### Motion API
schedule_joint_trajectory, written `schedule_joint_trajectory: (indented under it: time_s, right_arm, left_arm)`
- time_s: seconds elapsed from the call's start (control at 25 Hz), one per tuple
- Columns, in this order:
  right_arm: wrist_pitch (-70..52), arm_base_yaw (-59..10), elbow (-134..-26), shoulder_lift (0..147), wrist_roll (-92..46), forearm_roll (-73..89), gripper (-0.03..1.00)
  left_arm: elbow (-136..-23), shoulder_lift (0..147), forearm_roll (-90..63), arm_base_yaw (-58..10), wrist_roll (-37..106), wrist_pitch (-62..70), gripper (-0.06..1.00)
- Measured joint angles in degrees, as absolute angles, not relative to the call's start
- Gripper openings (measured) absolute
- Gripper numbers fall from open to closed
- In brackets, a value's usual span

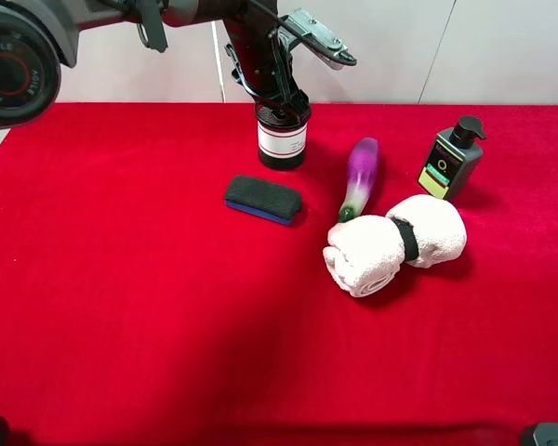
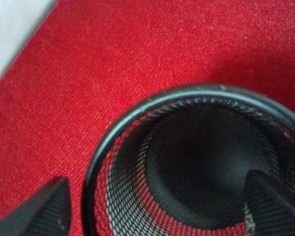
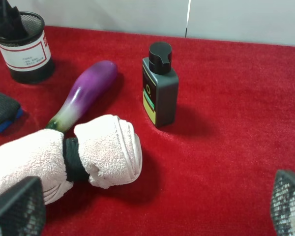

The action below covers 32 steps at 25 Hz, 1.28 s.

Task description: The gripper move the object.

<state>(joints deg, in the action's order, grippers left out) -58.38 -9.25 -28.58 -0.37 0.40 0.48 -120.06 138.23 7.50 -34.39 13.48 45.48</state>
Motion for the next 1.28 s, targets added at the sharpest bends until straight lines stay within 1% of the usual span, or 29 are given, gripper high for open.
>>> schedule_joint_trajectory:
  time_s: [0.2,0.84,0.92,1.08,1.16,1.28]
  right_arm:
    - [-58.38,-9.25,-28.58,-0.37,0.40,0.48,0.69]
    - [-58.38,-9.25,-28.58,-0.37,0.40,0.48,0.69]
    - [-58.38,-9.25,-28.58,-0.37,0.40,0.48,0.69]
    - [-58.38,-9.25,-28.58,-0.37,0.40,0.48,0.69]
    - [-58.38,-9.25,-28.58,-0.37,0.40,0.48,0.69]
    - [-58.38,-9.25,-28.58,-0.37,0.40,0.48,0.69]
  left_arm:
    - [-120.06,137.69,7.55,-33.94,13.53,45.89,0.74]
    - [-119.15,128.24,8.72,-31.17,13.82,49.58,0.74]
    - [-117.61,126.51,8.29,-31.10,14.80,49.44,0.77]
    - [-112.12,122.15,2.77,-30.06,17.19,48.99,0.90]
    - [-108.52,119.63,-0.69,-29.31,17.31,50.60,0.92]
    - [-103.66,116.19,0.00,-28.58,17.37,51.13,0.93]
